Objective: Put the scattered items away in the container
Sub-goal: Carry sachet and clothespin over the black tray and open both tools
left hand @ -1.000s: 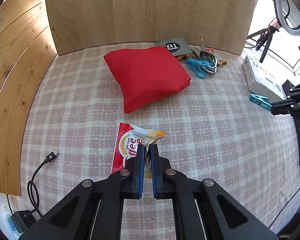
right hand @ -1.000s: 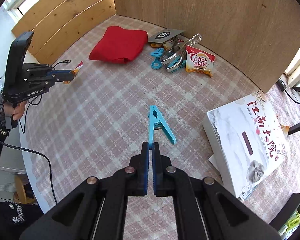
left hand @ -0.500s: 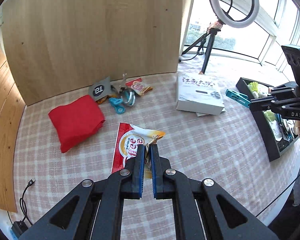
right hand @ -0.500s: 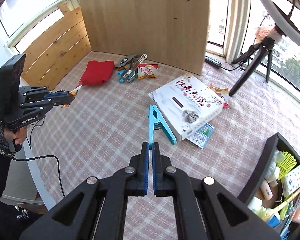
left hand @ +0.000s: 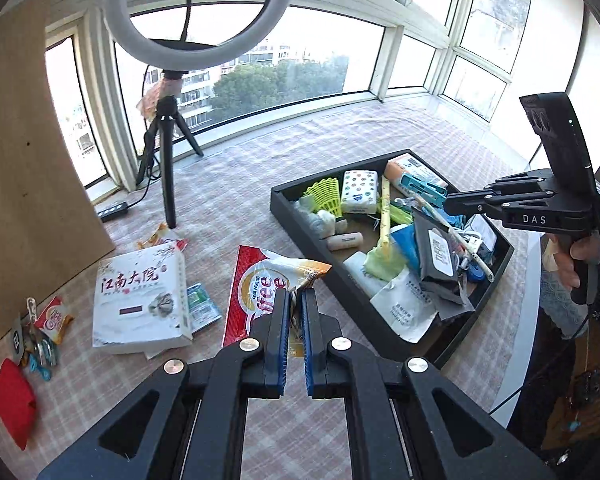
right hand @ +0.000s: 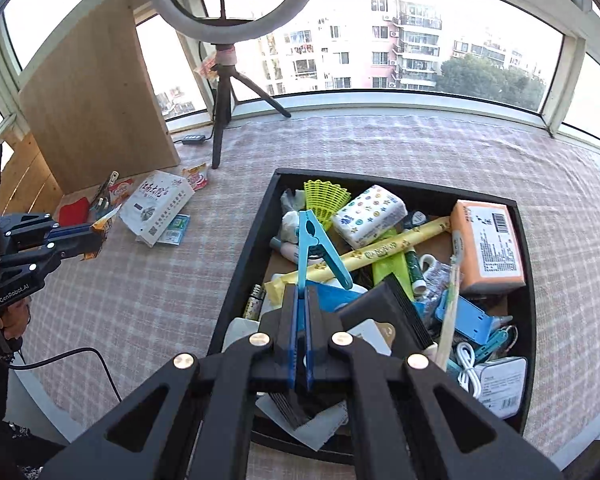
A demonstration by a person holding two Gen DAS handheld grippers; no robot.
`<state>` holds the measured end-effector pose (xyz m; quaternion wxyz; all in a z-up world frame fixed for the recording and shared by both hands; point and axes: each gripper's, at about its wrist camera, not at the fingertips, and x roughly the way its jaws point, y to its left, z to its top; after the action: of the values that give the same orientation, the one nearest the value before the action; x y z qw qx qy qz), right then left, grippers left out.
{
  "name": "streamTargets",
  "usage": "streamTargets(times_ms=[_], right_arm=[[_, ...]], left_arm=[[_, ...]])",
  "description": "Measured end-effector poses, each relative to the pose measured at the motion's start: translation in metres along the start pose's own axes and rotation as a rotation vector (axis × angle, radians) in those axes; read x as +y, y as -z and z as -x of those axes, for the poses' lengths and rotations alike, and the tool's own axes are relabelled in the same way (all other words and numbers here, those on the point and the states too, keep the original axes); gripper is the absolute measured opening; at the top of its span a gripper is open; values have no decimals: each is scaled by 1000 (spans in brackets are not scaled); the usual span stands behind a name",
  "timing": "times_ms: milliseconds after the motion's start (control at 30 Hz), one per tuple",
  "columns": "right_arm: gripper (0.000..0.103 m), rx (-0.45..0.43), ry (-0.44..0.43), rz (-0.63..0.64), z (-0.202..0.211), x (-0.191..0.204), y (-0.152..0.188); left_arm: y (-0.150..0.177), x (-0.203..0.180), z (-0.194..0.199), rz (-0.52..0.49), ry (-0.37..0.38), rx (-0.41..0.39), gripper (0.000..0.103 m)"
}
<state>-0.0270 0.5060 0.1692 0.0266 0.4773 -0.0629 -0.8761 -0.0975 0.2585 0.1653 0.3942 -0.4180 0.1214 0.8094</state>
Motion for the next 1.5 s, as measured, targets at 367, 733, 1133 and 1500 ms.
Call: streamTargets(times_ms=[367,733,1133,1500], right_arm=[[3,-18,111,-156,23,-82,35],[3,-28,120,-195,26,-101,41],[51,-46,168,-220,25,-101,37],[51,-7,147,-166,6,-74,27]], left_arm=[[-60,-105,-55,-152,121,7,5],[-71,-162,-77,-250,103,21,5],[-75,-157,-83,-178,51,18,61],[-67,-127,-69,-115,33,5,60]])
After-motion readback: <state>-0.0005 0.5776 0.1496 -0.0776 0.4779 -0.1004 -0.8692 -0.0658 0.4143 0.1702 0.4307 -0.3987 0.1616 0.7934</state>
